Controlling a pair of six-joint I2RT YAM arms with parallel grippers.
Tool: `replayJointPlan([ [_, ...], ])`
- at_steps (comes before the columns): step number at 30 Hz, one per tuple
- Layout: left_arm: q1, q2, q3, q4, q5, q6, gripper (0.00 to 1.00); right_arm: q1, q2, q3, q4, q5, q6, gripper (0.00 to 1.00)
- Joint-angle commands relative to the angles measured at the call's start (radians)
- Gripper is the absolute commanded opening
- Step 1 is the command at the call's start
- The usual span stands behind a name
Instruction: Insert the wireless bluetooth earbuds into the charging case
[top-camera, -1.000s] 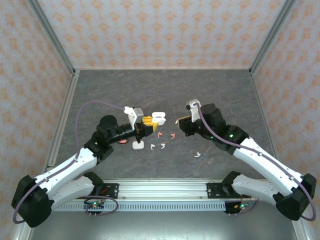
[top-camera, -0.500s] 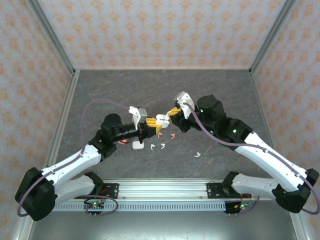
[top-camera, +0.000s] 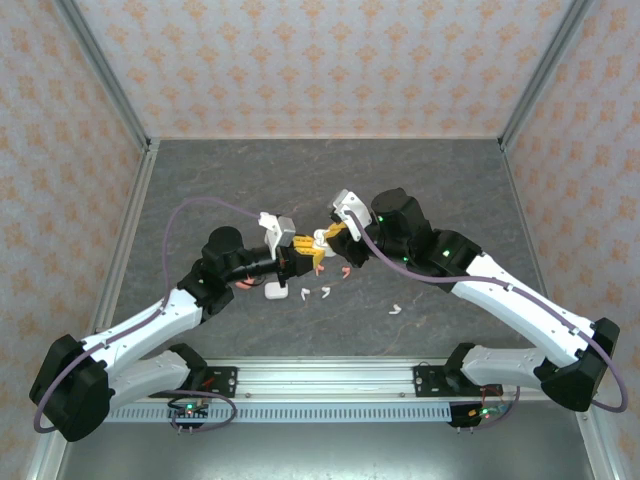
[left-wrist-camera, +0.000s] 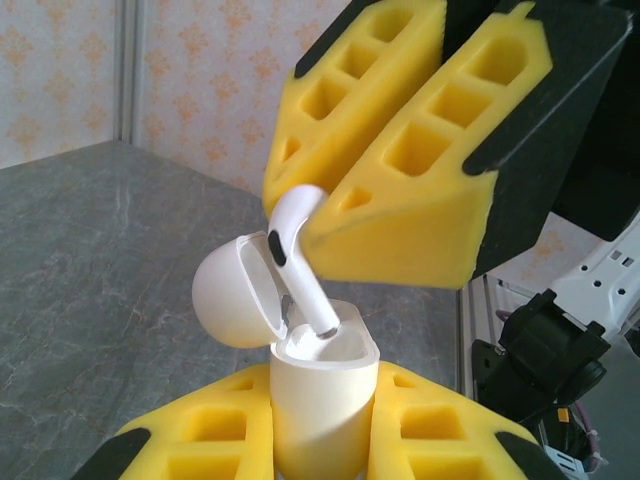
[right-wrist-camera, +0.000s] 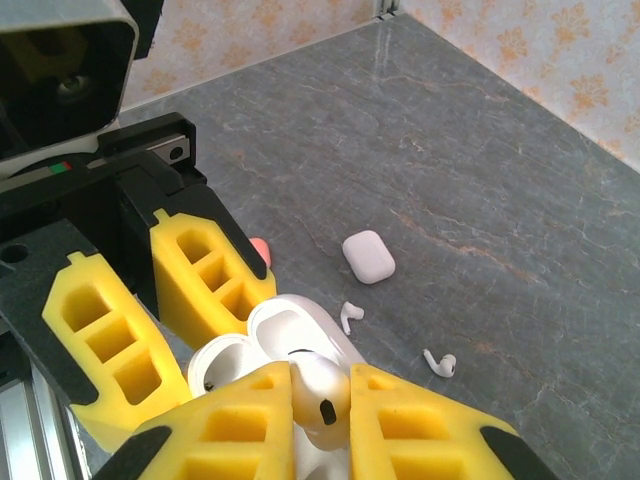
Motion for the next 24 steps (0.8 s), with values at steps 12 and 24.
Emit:
replayJointPlan([
  [12, -0.012, -0.005, 0.036, 0.02, 0.001, 0.018, 0.0, 0.008, -0.002, 0.01, 0.014, -0.092, 0.011, 0.15],
  [24, -0.013, -0.014, 0.034, 0.018, 0.001, 0.02, 0.0, 0.008, 0.011, 0.031, -0.055, -0.148, 0.012, 0.15],
])
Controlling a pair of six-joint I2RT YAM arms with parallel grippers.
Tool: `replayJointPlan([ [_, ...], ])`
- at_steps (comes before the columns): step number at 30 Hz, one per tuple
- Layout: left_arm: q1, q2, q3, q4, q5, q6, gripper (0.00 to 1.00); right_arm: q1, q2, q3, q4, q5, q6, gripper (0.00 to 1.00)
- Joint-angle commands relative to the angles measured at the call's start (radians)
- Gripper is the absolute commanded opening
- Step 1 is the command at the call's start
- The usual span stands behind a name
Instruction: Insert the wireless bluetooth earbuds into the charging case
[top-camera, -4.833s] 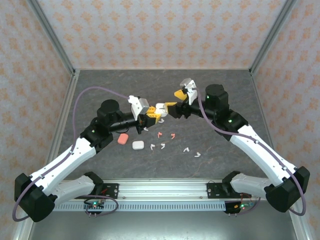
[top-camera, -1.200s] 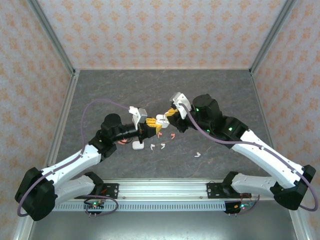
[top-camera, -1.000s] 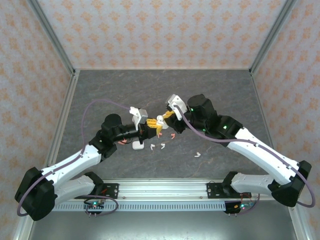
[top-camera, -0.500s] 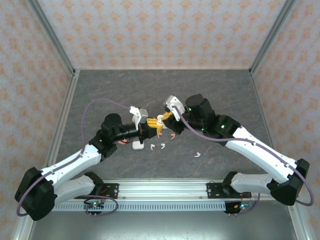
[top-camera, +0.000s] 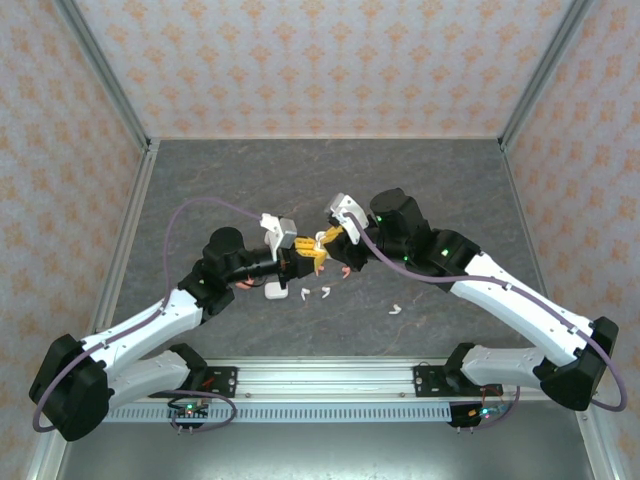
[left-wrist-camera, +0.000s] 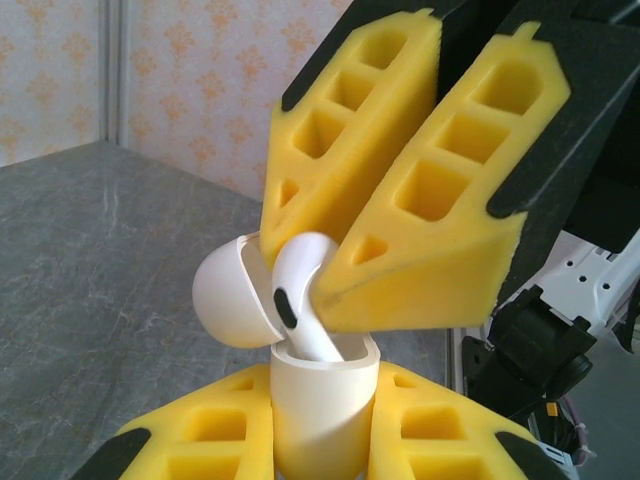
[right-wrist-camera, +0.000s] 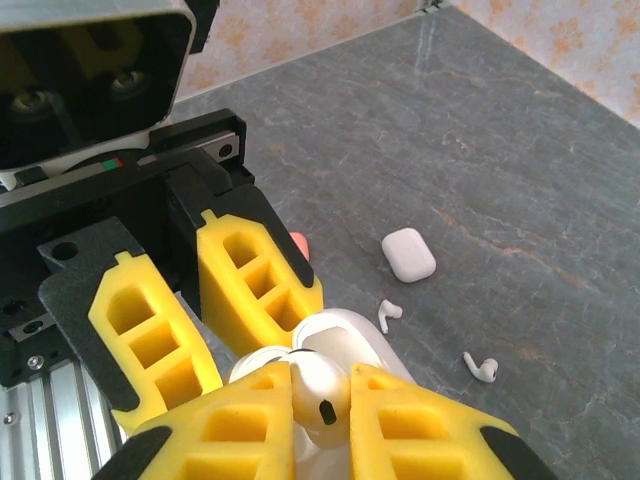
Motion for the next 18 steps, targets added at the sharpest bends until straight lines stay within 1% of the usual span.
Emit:
replayJointPlan([
  [1, -0.002, -0.016, 0.033, 0.018, -0.004, 0.017, 0.0, 0.006, 0.005, 0.031, -0.044, -0.061, 0.009, 0.15],
  [5, -0.001, -0.02, 0.032, 0.015, -0.003, 0.017, 0.0, 0.006, 0.006, 0.029, -0.045, -0.071, 0.02, 0.16],
  [10, -0.002, -0.026, 0.03, 0.009, -0.006, 0.021, 0.0, 0.006, 0.011, 0.053, -0.05, -0.087, 0.042, 0.22],
  [11, -0.001, -0.027, 0.03, 0.009, -0.008, 0.021, 0.0, 0.006, 0.01, 0.063, -0.054, -0.09, 0.042, 0.24],
  [15, -0.002, -0.032, 0.026, 0.006, -0.014, 0.024, 0.0, 0.006, -0.001, 0.103, -0.065, -0.09, 0.049, 0.39],
  [18, -0.001, -0.036, 0.023, 0.005, -0.02, 0.025, 0.0, 0.005, -0.013, 0.139, -0.074, -0.078, 0.064, 0.48],
])
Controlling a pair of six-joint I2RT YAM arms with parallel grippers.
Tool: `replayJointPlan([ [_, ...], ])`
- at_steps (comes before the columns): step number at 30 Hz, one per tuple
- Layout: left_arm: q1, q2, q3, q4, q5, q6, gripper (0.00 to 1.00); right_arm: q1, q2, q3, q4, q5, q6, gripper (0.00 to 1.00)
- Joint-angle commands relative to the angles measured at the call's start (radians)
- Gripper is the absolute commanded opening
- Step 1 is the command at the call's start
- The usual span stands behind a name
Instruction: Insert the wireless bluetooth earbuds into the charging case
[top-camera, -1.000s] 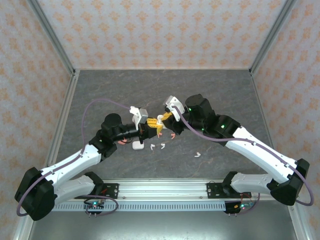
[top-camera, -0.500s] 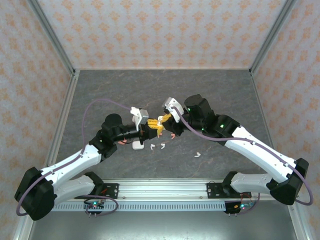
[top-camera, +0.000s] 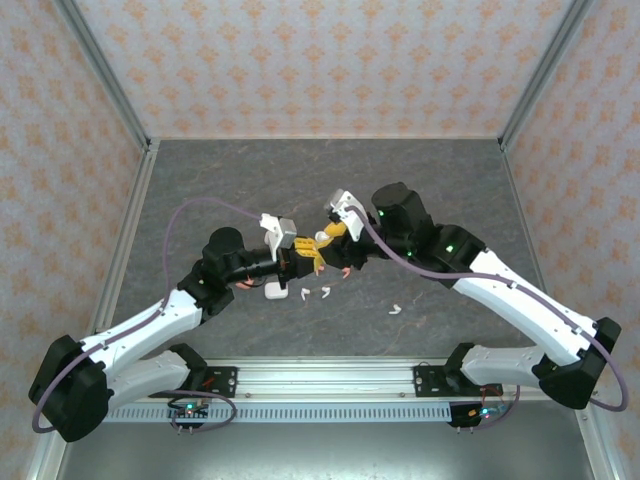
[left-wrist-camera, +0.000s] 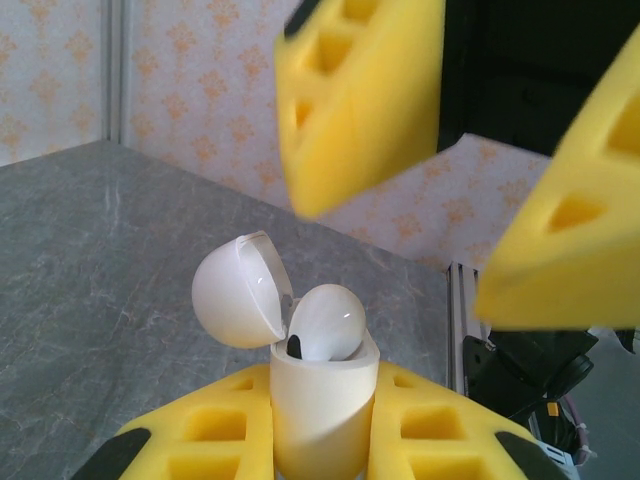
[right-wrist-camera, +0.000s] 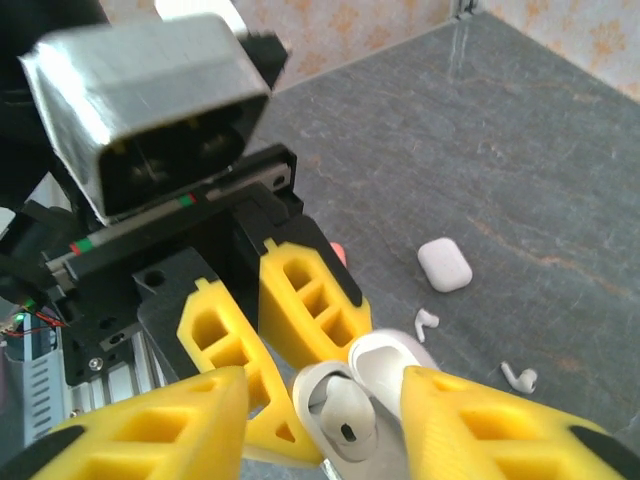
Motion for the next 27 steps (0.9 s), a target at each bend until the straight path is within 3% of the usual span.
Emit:
replayJointPlan([
  [1, -0.001, -0.03, 0.022, 0.012, -0.02, 0.025, 0.0, 0.004, -0.026, 0.066, -0.024, -0.003, 0.026, 0.49],
  [8, -0.001, -0.057, 0.007, 0.007, -0.053, 0.034, 0.0, -0.06, -0.089, 0.07, -0.077, 0.199, 0.175, 0.52],
  [15, -0.001, -0.073, 0.005, -0.024, -0.062, 0.052, 0.0, -0.138, -0.143, -0.064, -0.204, 0.373, 0.376, 0.5],
  [20, -0.001, -0.086, 0.005, -0.048, -0.063, 0.065, 0.0, -0.178, -0.173, -0.208, -0.28, 0.391, 0.512, 0.51],
  [27, -0.001, -0.097, -0.003, -0.052, -0.068, 0.066, 0.0, -0.244, -0.211, -0.481, -0.239, 0.337, 0.744, 0.46],
])
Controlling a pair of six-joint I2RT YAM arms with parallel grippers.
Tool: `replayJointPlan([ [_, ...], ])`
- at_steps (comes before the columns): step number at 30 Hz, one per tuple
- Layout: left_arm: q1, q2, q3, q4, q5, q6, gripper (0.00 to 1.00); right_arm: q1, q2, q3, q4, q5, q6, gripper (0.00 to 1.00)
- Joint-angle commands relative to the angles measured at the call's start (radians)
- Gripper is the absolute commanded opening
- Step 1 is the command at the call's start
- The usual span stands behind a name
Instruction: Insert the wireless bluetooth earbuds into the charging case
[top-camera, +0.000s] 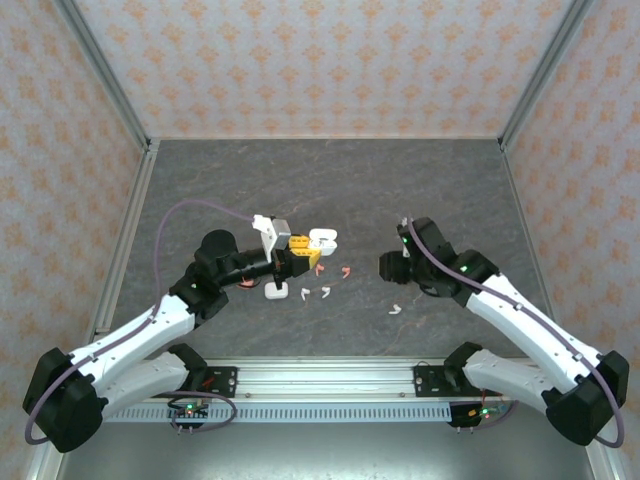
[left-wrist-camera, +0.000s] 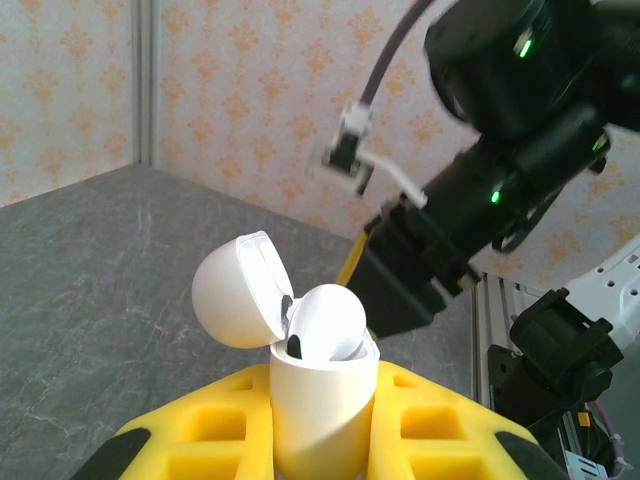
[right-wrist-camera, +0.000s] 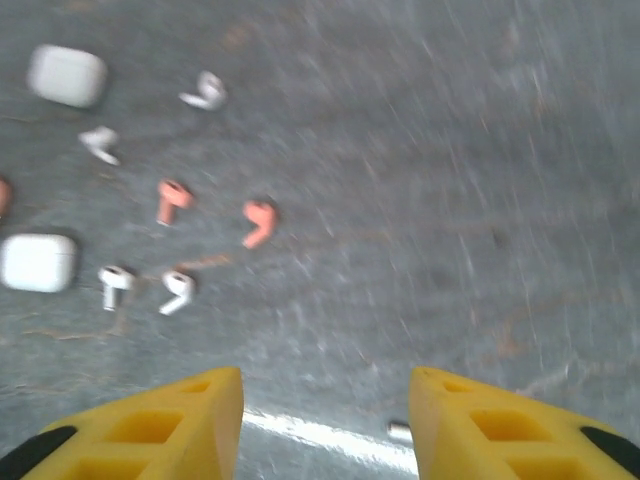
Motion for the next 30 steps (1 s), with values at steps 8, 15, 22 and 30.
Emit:
replayJointPlan([
  [8, -0.001, -0.026, -0.005, -0.002, -0.012, 0.024, 0.0, -0.057, -0.013, -0.29, 0.103, -0.075, 0.297, 0.44],
  [15, -0.001, -0.021, -0.006, 0.01, -0.009, 0.02, 0.0, -0.057, 0.08, -0.328, 0.195, -0.093, 0.321, 0.43],
  [22, -0.001, -0.022, -0.007, 0.007, -0.015, 0.019, 0.0, -0.057, 0.149, -0.33, 0.228, -0.057, 0.327, 0.39],
  [30, -0.001, -0.016, -0.003, 0.007, -0.018, 0.022, 0.0, -0.057, 0.173, -0.347, 0.225, -0.044, 0.335, 0.37],
])
